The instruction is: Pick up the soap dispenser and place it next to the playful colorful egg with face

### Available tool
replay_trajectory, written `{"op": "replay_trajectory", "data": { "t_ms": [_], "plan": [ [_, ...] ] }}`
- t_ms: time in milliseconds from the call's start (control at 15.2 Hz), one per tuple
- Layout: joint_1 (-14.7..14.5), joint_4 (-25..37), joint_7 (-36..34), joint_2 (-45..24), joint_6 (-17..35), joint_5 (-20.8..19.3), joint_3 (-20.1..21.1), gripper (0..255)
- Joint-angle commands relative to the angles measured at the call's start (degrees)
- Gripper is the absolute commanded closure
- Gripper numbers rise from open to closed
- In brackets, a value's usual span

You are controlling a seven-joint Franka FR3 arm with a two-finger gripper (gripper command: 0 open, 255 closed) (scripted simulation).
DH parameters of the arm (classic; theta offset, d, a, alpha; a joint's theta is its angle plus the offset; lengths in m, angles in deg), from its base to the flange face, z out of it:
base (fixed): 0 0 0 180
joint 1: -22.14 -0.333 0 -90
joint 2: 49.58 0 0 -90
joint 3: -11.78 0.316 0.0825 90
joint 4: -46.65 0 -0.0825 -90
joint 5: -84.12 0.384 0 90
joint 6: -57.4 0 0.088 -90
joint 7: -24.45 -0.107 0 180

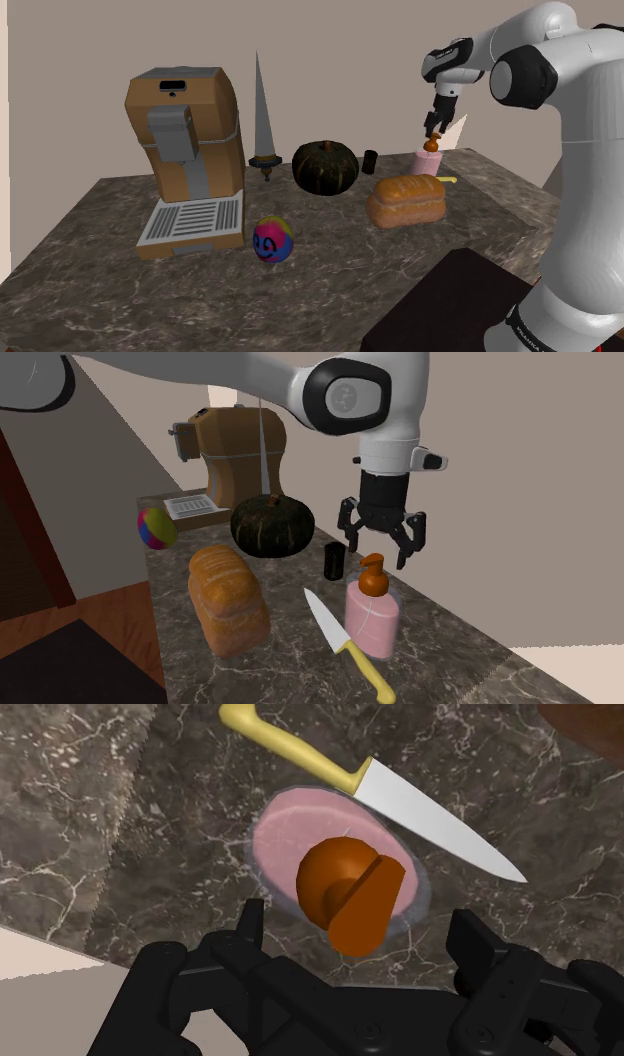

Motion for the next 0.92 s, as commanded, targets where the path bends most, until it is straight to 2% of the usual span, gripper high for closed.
{"op": "replay_trajectory", "data": {
  "t_ms": [0,528,594,858],
  "plan": [
    [-0.04,-1.30,0.20,-0.58,1.84,0.34,0.20,0],
    [-0.04,-1.30,0.20,-0.58,1.84,0.34,0.20,0],
    [-0.04,-1.30,0.20,-0.58,1.84,0.34,0.20,255],
    [-0.04,-1.28,0.20,-0.59,1.83,0.35,0.20,255]
  ]
}}
